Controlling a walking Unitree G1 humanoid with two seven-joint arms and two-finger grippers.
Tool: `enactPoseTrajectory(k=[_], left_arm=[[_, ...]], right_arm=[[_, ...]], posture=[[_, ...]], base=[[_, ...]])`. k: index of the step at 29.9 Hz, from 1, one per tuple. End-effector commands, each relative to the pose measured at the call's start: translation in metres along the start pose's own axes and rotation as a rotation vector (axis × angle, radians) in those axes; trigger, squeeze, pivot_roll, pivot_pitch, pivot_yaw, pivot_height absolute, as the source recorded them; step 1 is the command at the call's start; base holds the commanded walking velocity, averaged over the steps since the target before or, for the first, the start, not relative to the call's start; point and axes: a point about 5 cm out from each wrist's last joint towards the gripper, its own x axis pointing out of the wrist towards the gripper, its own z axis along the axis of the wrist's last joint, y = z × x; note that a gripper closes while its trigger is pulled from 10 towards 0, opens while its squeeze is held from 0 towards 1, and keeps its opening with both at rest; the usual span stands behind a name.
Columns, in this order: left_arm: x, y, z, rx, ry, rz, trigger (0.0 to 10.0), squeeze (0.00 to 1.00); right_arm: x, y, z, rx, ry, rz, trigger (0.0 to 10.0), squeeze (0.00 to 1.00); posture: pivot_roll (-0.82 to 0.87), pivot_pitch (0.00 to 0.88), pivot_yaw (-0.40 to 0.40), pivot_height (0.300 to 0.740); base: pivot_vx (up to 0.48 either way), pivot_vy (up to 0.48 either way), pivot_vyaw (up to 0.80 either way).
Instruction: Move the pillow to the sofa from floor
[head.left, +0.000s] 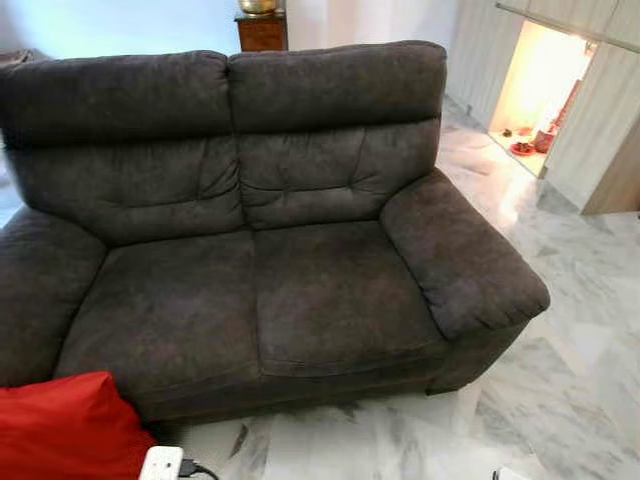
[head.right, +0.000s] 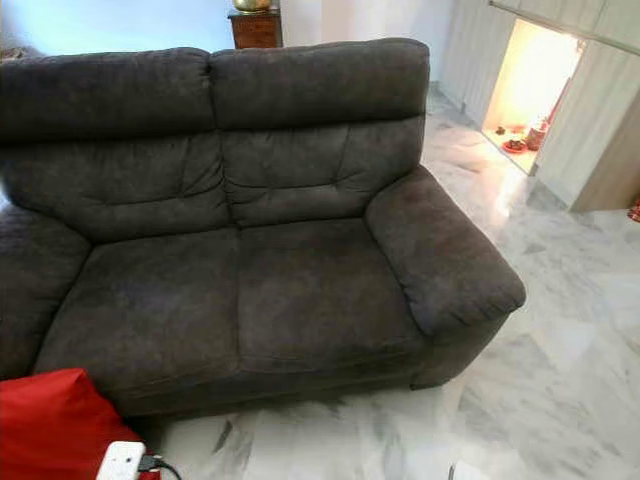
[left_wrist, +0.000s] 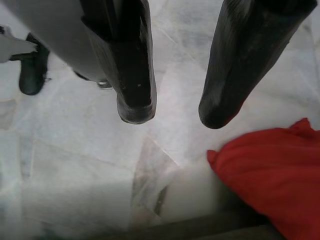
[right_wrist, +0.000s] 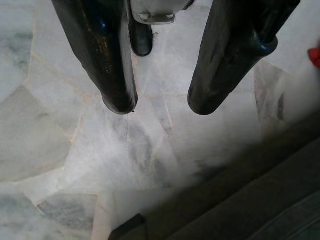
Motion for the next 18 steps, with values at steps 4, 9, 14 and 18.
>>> enactPoseTrajectory(k=[4,9,14,18], left_arm=[[0.002,-0.013,0.0,0.001,0.026,0.005,10.0,0.0],[0.003,-0.024,0.004,0.005,0.024,-0.002,10.0,0.0],[0.005,-0.034,0.009,0.011,0.019,-0.01,10.0,0.0],[0.001,-0.013,-0.002,0.009,0.022,0.017,10.0,0.0]], right_arm=[[-0.001,-0.002,-0.004,-0.016,0.006,-0.018,10.0,0.0],[-0.002,-0.002,-0.009,-0.017,0.022,-0.016,10.0,0.0],[-0.002,0.0,-0.008,-0.028,0.027,-0.018,10.0,0.0],[-0.001,0.001,-0.006,-0.032,0.024,-0.014,10.0,0.0]], posture=[[0.03,0.033,0.012,0.74],[0.03,0.033,0.014,0.74],[0.03,0.032,0.017,0.74],[0.04,0.029,0.017,0.74]], base=[[0.0,0.0,0.8],[0.0,0.0,0.8],[0.0,0.0,0.8],[0.0,0.0,0.8]])
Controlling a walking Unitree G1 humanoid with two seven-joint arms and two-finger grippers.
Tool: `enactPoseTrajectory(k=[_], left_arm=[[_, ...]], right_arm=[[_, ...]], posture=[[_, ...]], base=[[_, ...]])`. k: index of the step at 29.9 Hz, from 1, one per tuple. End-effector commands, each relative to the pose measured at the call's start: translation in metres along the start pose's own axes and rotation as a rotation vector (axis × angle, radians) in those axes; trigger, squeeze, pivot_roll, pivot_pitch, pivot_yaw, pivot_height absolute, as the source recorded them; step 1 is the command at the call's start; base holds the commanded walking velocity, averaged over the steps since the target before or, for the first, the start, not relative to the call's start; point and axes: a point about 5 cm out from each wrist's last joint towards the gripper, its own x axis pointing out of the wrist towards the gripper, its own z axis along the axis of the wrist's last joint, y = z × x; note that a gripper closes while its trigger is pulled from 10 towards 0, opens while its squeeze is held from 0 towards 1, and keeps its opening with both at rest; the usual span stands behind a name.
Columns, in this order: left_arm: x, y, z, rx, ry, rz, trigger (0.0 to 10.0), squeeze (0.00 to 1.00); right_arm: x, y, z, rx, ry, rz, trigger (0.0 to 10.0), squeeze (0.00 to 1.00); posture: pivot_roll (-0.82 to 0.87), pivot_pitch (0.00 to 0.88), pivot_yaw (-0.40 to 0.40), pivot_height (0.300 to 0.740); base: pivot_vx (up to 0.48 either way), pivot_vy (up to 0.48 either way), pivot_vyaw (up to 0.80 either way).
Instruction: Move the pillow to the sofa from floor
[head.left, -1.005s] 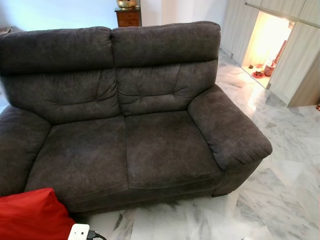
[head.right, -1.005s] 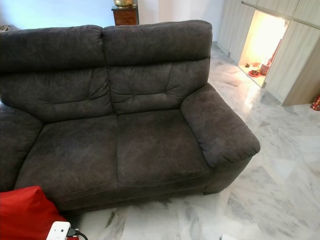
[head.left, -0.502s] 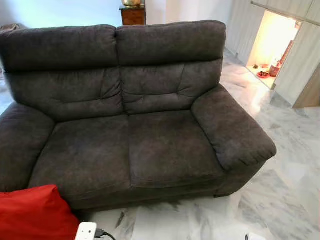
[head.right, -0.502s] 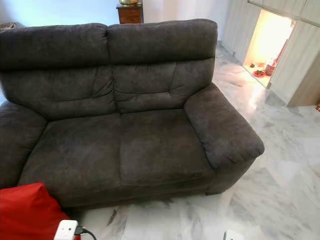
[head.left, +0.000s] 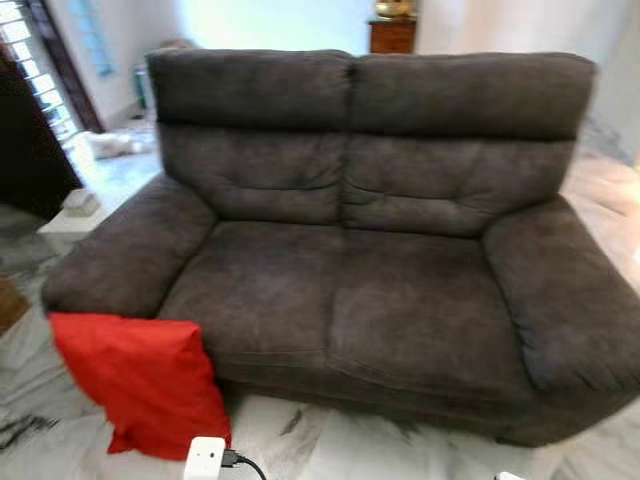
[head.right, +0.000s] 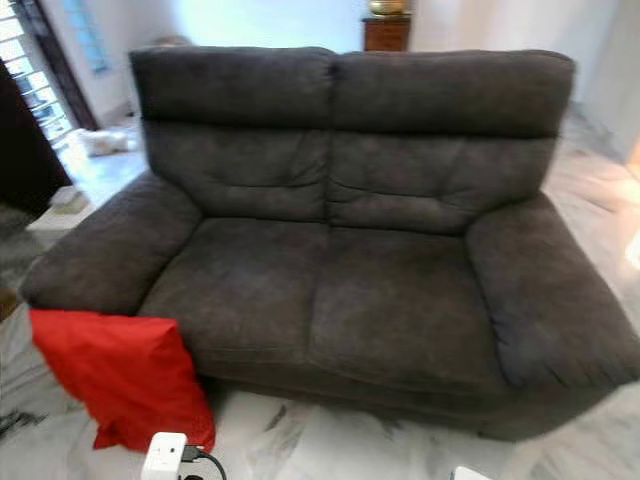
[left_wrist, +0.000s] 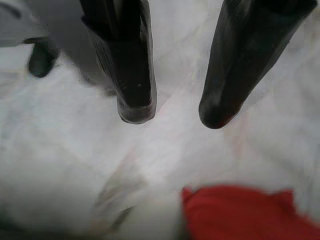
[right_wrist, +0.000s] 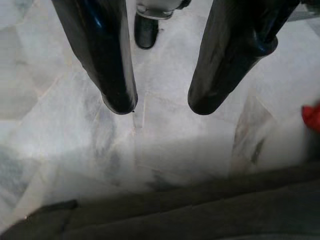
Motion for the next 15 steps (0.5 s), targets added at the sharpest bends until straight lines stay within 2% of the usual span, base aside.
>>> enactPoseTrajectory(k=[1,11,15], left_arm=[[-0.001,0.0,-0.007,0.005,0.019,-0.002,10.0,0.0],[-0.002,0.003,-0.008,0.015,0.006,0.007,10.0,0.0],[-0.002,0.016,-0.002,0.024,-0.028,0.025,10.0,0.0]], right_arm=[[0.0,0.002,-0.003,0.0,0.011,0.007,10.0,0.0],[-0.001,0.002,-0.004,0.0,0.008,0.016,10.0,0.0],[-0.001,0.002,-0.005,-0.002,0.009,0.015,10.0,0.0]], posture=[[0.04,0.028,0.018,0.74],[0.04,0.01,0.022,0.74],[0.03,0.0,0.026,0.74]], base=[[0.0,0.0,0.8],[0.0,0.0,0.8],[0.0,0.0,0.8]])
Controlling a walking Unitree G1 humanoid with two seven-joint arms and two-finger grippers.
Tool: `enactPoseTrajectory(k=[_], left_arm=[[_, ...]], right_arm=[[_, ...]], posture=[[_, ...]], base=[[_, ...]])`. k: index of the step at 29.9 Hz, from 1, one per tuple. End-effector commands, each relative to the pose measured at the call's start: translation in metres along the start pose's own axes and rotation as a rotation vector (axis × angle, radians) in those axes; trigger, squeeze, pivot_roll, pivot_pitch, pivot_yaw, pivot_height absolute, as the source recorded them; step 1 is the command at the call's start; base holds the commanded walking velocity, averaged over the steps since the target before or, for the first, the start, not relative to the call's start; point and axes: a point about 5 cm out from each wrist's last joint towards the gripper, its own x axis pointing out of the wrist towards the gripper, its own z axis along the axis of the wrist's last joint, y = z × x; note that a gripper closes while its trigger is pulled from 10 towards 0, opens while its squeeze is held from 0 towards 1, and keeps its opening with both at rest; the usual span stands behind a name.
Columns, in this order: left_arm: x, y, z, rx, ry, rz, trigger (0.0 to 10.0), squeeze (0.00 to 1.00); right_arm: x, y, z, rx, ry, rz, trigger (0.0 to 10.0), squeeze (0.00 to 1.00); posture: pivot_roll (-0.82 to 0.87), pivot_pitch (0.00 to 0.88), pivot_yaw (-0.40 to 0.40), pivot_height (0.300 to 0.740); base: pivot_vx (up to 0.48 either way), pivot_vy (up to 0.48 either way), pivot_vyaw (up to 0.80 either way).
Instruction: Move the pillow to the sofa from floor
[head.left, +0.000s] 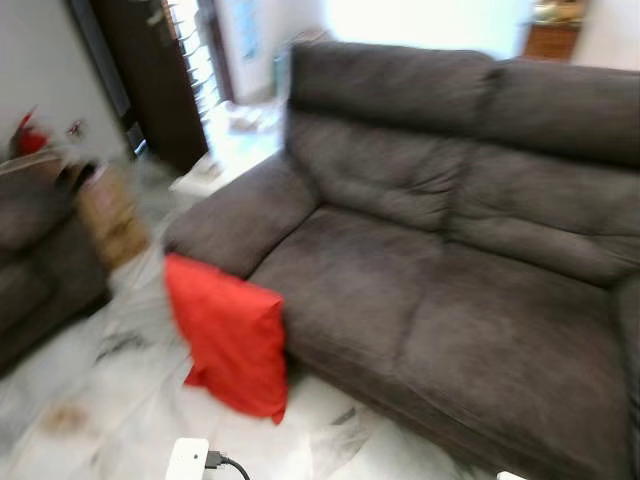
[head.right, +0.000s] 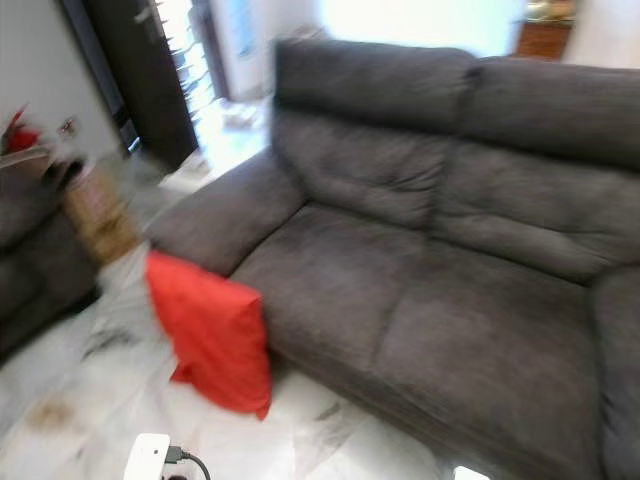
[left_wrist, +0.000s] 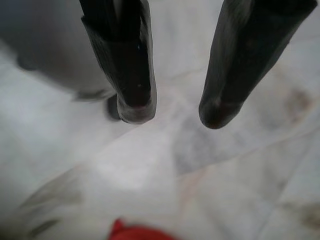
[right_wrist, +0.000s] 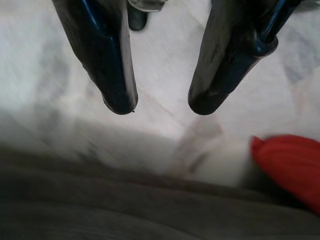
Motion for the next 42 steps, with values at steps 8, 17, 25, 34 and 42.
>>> enactPoseTrajectory(k=[8,17,25,34,42], left_arm=[[0.001,0.015,0.016,0.002,-0.088,0.024,10.0,0.0],[-0.002,0.018,0.086,0.056,-0.443,0.035,10.0,0.0],[-0.021,0.0,0.102,0.093,-0.708,-0.04,10.0,0.0],[-0.031,-0.001,0.112,0.098,-0.8,-0.071,10.0,0.0],[-0.034,0.0,0.121,0.097,-0.815,-0.118,10.0,0.0]], right_arm=[[-0.004,-0.005,-0.005,0.062,-0.061,-0.002,10.0,0.0],[-0.005,0.012,0.058,-0.049,-0.434,0.118,10.0,0.0],[-0.021,-0.008,0.074,0.037,-0.654,0.069,10.0,0.0],[-0.038,-0.02,0.07,0.082,-0.76,0.031,10.0,0.0],[-0.039,-0.011,0.073,0.116,-0.773,0.023,10.0,0.0]], posture=[[0.03,0.0,0.038,0.74],[0.04,0.0,0.047,0.74],[0.02,0.0,0.054,0.74],[0.02,0.0,0.071,0.74],[0.01,0.0,0.104,0.74]], base=[[0.0,0.0,0.6],[0.0,0.0,0.0],[0.0,0.0,0.0],[0.0,0.0,0.0],[0.0,0.0,0.0]])
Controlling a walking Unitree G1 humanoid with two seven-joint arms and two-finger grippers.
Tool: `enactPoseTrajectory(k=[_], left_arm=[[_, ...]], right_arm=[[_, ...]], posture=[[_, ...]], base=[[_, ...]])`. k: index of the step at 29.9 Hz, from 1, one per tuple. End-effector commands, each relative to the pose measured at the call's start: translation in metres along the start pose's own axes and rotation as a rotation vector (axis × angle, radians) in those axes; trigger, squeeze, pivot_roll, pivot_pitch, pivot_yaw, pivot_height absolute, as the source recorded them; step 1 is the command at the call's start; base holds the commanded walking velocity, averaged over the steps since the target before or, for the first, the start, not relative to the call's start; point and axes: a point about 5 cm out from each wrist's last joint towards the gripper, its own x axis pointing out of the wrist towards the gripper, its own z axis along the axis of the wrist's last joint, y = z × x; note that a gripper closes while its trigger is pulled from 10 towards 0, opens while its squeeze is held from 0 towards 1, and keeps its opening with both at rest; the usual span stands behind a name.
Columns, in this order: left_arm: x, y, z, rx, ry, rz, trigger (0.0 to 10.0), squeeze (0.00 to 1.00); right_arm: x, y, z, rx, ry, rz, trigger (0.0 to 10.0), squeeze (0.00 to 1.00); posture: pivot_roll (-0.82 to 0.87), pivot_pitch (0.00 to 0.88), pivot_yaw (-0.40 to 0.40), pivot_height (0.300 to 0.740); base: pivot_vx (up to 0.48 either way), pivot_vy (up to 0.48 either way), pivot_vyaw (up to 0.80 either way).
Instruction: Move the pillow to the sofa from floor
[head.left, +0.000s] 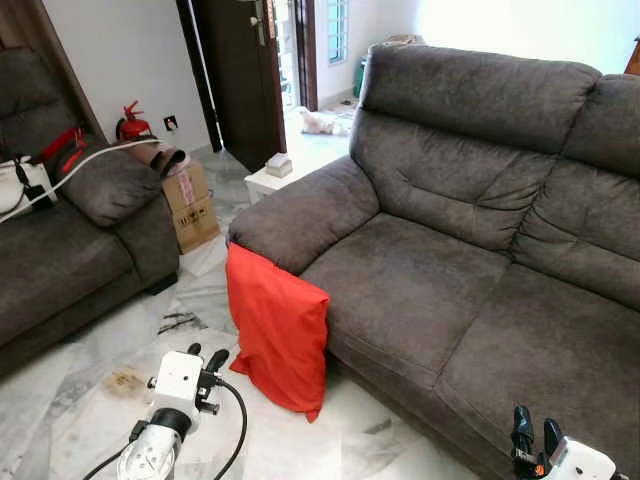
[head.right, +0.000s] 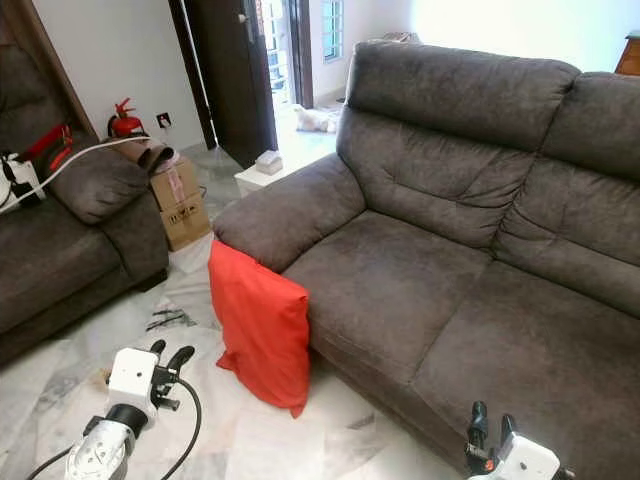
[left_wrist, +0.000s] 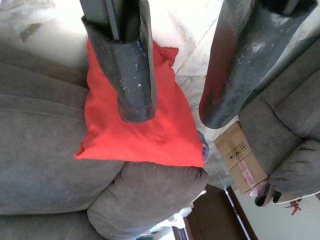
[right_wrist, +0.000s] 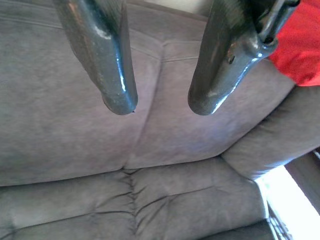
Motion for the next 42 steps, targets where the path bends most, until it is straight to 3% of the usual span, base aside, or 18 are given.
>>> enactPoseTrajectory(k=[1,11,17,26,31,42], left_arm=[[-0.004,0.003,-0.003,-0.005,0.019,-0.003,10.0,0.0],[-0.009,0.005,0.0,-0.028,0.004,0.035,10.0,0.0],[-0.013,0.005,-0.004,-0.033,0.023,0.042,10.0,0.0],[-0.017,0.011,-0.005,-0.017,0.031,0.039,10.0,0.0],[-0.019,0.013,-0.005,-0.013,0.032,0.041,10.0,0.0],[-0.019,0.014,-0.002,-0.014,0.019,0.033,10.0,0.0]], right_arm=[[0.001,0.005,0.002,-0.007,0.003,0.031,10.0,0.0],[0.002,0.01,0.007,-0.095,0.013,0.103,10.0,0.0],[0.004,0.007,0.008,-0.111,0.019,0.114,10.0,0.0],[0.001,0.007,0.007,-0.108,0.031,0.116,10.0,0.0],[0.0,0.008,0.004,-0.073,0.049,0.11,10.0,0.0],[0.002,0.008,0.007,-0.085,0.041,0.108,10.0,0.0]], posture=[[0.01,0.0,0.103,0.74],[0.02,0.0,0.063,0.74],[0.02,0.0,0.057,0.74],[0.02,0.0,0.059,0.74],[0.03,0.0,0.057,0.74],[0.04,0.0,0.057,0.74]], base=[[0.0,0.0,0.0],[0.0,0.0,0.0],[0.0,0.0,0.74],[0.0,0.0,0.8],[0.0,0.0,0.0],[0.236,0.0,0.0]])
